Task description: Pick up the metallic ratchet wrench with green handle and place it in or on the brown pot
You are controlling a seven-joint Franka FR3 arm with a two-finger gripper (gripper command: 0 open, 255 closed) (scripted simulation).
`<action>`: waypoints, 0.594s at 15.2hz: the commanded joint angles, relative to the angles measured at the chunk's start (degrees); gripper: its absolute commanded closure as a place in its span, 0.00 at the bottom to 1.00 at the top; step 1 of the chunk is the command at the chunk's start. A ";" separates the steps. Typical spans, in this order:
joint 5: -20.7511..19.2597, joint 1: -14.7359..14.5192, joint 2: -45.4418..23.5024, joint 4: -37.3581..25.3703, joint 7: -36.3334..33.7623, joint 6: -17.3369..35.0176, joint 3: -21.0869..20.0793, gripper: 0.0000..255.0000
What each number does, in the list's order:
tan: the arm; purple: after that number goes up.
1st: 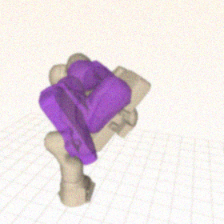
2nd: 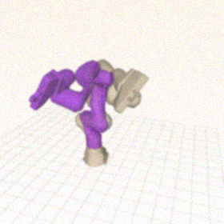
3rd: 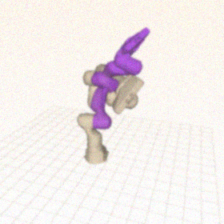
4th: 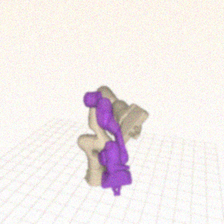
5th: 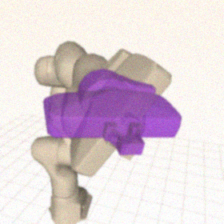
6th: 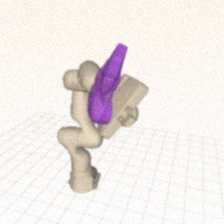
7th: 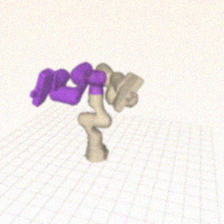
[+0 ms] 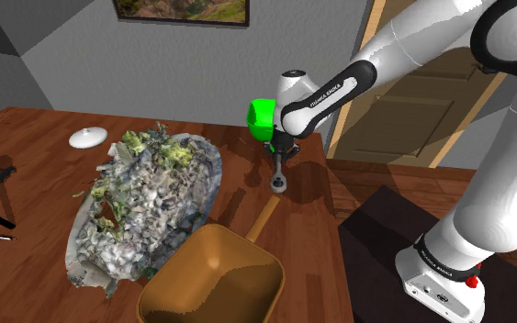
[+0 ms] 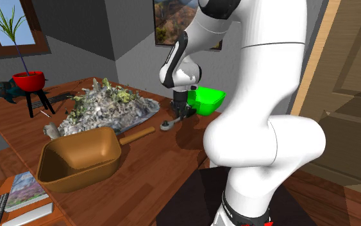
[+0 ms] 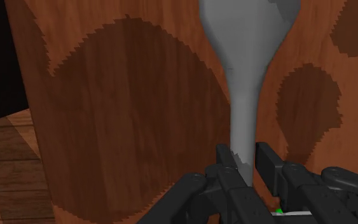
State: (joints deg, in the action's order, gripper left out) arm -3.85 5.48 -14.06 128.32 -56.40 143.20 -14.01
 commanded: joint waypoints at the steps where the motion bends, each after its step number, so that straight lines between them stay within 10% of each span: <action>1: 0.55 0.25 1.28 -0.19 0.49 -1.43 -0.18 1.00; 9: 2.36 0.66 5.79 -1.48 1.67 -7.08 -0.71 1.00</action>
State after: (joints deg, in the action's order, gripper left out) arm -1.72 6.12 -8.89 127.09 -54.88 136.79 -14.65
